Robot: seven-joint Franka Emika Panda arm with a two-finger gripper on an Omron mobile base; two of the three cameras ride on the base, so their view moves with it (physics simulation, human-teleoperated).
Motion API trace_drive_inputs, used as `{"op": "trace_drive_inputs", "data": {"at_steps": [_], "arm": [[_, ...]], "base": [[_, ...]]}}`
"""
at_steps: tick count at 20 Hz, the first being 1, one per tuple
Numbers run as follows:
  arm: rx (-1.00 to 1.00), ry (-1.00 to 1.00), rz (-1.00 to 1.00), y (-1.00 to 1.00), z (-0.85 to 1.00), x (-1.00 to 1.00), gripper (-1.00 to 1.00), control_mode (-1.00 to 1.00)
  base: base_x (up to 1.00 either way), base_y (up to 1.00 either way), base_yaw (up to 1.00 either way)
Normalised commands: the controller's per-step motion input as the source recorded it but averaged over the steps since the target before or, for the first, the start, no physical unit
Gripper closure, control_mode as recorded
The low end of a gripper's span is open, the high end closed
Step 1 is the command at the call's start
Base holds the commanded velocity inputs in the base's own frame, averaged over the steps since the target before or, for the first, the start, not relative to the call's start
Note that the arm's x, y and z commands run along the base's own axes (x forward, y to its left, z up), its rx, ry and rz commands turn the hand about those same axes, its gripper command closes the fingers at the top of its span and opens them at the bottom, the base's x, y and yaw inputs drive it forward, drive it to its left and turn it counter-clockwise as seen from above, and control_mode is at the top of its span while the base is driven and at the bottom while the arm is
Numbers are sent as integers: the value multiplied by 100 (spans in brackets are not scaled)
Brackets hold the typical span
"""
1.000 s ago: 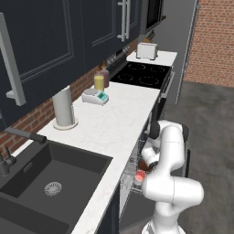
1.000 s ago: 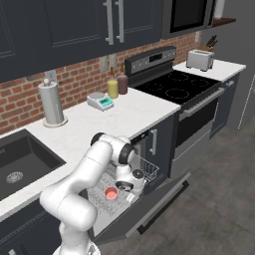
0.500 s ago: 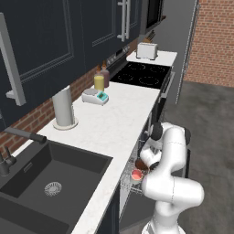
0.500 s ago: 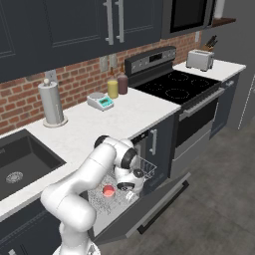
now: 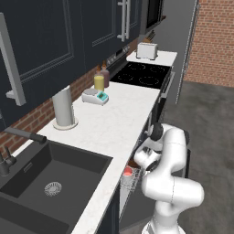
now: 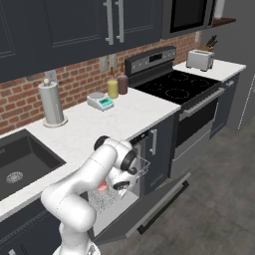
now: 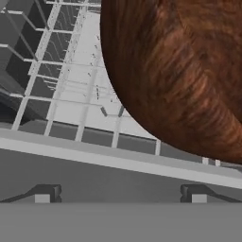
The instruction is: Pick up the cup and bowl from the counter, place them in the dishwasher, and close the dishwasher door.
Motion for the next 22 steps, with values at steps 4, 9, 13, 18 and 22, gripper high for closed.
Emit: {"op": "trace_drive_inputs", "data": {"at_steps": [4,9,13,18,22], "arm": [[2,0,0,37,0,23,-100,-100],[4,0,0,13,0,16,-100,-100],[7,0,0,0,3,16,-100,-100],[10,-1,0,11,6,14,-100,-100],[10,-2,0,1,11,6,-100,-100]], "base": [[0,0,0],[0,0,0],[0,0,0],[0,0,0],[0,0,0]]}}
